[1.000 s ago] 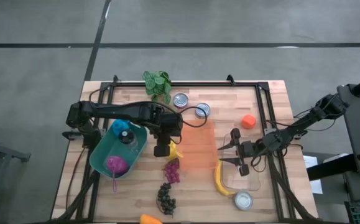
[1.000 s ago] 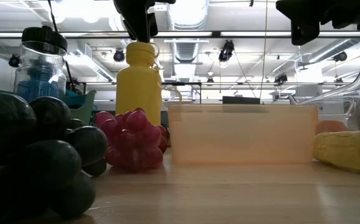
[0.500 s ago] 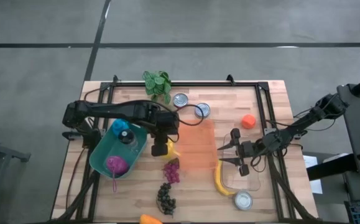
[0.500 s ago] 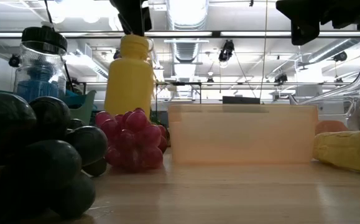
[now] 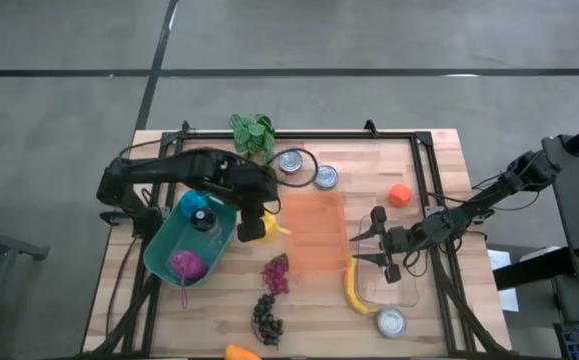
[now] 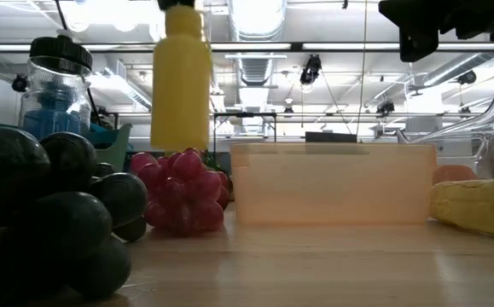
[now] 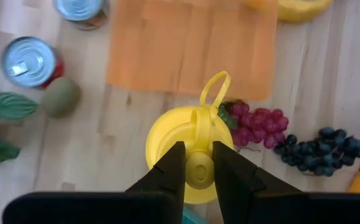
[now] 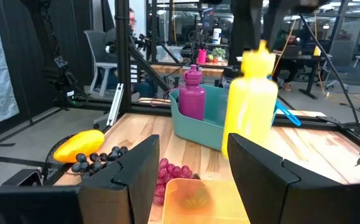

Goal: Pick & Place Food Item
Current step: Put the yellow water bottle into the green bin

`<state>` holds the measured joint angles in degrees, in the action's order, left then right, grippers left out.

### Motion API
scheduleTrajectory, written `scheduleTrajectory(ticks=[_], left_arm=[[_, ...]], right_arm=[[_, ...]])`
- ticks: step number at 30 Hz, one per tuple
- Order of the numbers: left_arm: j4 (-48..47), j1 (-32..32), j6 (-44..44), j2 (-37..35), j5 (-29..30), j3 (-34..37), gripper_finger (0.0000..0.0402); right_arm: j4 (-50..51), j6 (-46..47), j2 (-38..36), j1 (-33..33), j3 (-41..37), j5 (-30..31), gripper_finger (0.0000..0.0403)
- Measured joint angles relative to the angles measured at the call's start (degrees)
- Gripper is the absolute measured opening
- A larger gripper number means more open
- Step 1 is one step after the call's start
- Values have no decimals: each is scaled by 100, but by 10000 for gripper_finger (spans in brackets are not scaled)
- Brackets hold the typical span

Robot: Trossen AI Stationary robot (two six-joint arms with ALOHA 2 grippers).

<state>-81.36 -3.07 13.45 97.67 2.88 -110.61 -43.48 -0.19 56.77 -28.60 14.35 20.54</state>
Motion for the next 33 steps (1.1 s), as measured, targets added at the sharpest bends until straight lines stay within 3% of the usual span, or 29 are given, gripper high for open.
scheduleTrajectory(ticks=[6,14,24,33], left_arm=[[-858,-22,474,-3,391,-1109,67],[-859,-24,730,-401,815,-2167,67],[-868,-92,1262,-1210,767,-2262,67],[-868,-96,2762,-2243,903,-2239,67]], right_arm=[[0,0,0,0,0,1,189],[3,0,0,0,0,1,189],[6,0,0,0,0,1,189],[6,0,0,0,0,1,189]])
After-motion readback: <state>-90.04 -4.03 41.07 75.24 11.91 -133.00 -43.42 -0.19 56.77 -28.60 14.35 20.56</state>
